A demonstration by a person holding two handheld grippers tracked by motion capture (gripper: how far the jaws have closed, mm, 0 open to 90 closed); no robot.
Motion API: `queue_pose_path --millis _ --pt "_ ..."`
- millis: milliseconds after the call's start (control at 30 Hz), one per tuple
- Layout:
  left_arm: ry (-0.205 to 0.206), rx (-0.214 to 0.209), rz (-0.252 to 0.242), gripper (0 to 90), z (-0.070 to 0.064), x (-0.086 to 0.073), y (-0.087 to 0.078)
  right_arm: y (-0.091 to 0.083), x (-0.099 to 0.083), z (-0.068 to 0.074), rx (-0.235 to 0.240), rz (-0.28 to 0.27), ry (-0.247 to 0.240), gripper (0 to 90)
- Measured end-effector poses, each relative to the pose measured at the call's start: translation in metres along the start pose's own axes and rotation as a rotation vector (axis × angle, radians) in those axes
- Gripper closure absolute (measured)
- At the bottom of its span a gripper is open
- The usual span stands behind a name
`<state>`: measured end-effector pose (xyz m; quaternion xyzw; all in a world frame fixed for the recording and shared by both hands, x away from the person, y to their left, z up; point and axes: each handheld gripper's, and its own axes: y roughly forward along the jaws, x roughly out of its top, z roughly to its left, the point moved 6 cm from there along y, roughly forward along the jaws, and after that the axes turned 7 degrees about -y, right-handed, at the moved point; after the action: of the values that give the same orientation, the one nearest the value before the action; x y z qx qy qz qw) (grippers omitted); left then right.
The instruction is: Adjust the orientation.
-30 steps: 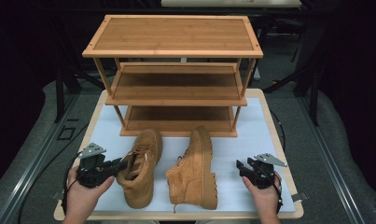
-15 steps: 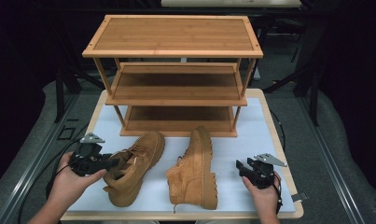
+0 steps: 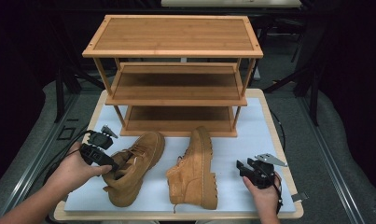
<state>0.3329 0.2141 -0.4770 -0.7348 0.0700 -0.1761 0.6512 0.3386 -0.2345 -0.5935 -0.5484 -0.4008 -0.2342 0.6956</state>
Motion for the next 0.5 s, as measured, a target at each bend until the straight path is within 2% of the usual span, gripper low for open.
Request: queue_pose_path --millis 233,333,500 --pt "-0.06 -0.033 0.084 63.5 0.005 -0.003 0.011 0.001 0.0 0.0 0.008 -0.006 0.008 48.9" --pt "-0.066 -0.038 0.101 64.8 0.004 -0.004 0.016 0.001 -0.001 0.0 0.007 0.002 0.008 48.9" --pt "-0.065 -0.027 0.117 70.4 0.005 -0.003 0.016 0.002 -0.001 0.0 0.011 0.002 0.012 48.9"
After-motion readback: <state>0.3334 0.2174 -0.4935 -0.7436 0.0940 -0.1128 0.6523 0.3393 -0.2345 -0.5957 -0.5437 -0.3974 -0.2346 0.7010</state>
